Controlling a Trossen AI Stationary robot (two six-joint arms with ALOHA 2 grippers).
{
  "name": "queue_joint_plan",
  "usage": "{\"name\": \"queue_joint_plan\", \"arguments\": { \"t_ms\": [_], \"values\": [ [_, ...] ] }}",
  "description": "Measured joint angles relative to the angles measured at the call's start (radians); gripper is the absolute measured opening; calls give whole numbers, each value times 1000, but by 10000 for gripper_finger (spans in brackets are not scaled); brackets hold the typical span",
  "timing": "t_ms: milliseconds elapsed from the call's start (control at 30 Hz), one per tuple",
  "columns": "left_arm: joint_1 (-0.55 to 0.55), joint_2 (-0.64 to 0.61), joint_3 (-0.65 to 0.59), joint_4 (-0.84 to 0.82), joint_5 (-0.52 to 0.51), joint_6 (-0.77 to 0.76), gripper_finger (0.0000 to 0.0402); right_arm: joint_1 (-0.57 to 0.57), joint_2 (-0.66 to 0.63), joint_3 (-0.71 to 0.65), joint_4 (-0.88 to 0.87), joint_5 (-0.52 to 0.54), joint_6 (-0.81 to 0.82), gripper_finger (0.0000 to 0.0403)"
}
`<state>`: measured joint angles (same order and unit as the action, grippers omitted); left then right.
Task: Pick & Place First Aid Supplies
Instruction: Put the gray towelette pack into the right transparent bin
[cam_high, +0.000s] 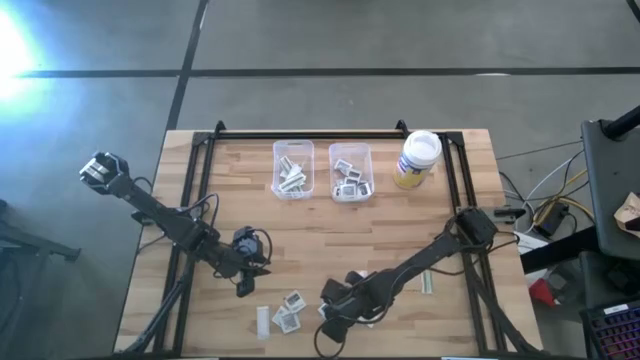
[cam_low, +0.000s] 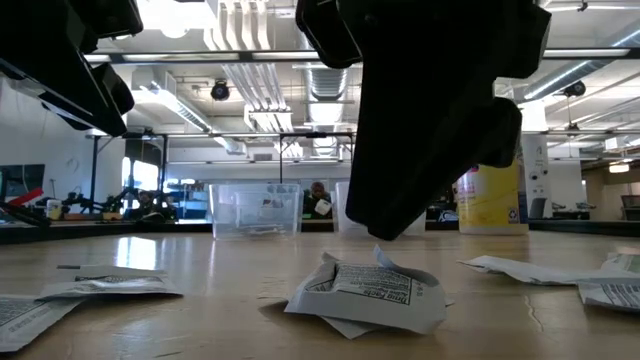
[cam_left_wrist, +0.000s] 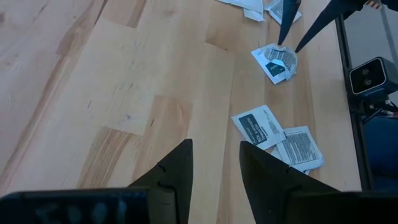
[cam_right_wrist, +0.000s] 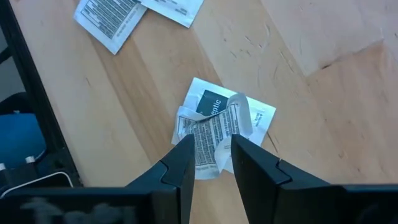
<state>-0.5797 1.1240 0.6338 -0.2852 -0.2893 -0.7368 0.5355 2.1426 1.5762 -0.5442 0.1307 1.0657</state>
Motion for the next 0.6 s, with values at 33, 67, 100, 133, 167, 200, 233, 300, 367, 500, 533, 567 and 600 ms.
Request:
{"name": "queue_joint_plan", "arguments": {
  "t_ms": [33,67,100,133,167,200,233,300,367,500,533,567,600],
  "values": [
    [0,0,0,0,0,0,124,0,0,-2,1,0,0,102],
    [0,0,0,0,0,0,124,0,0,-4,1,2,0,102],
    [0,0,0,0,0,0,124,0,0,-7,1,4,1,102],
    [0,0,0,0,0,0,124,0,0,-10,2,6,4,101],
    [0,0,0,0,0,0,124,0,0,-14,2,7,4,101],
    [0,0,0,0,0,0,124,0,0,-18,1,7,5,100],
    [0,0,0,0,0,0,124,0,0,-22,2,7,9,100],
    [0,0,0,0,0,0,124,0,0,-29,3,7,23,100],
    [0,0,0,0,0,0,124,0,0,-35,5,7,27,100],
    [0,0,0,0,-1,5,124,0,0,-41,10,8,32,100],
    [0,0,0,0,-1,5,124,0,0,-41,11,9,32,100],
    [0,0,0,0,-1,5,124,0,0,-41,12,10,34,100],
    [0,0,0,0,-1,5,124,0,0,-41,13,10,34,100]
  ]
}}
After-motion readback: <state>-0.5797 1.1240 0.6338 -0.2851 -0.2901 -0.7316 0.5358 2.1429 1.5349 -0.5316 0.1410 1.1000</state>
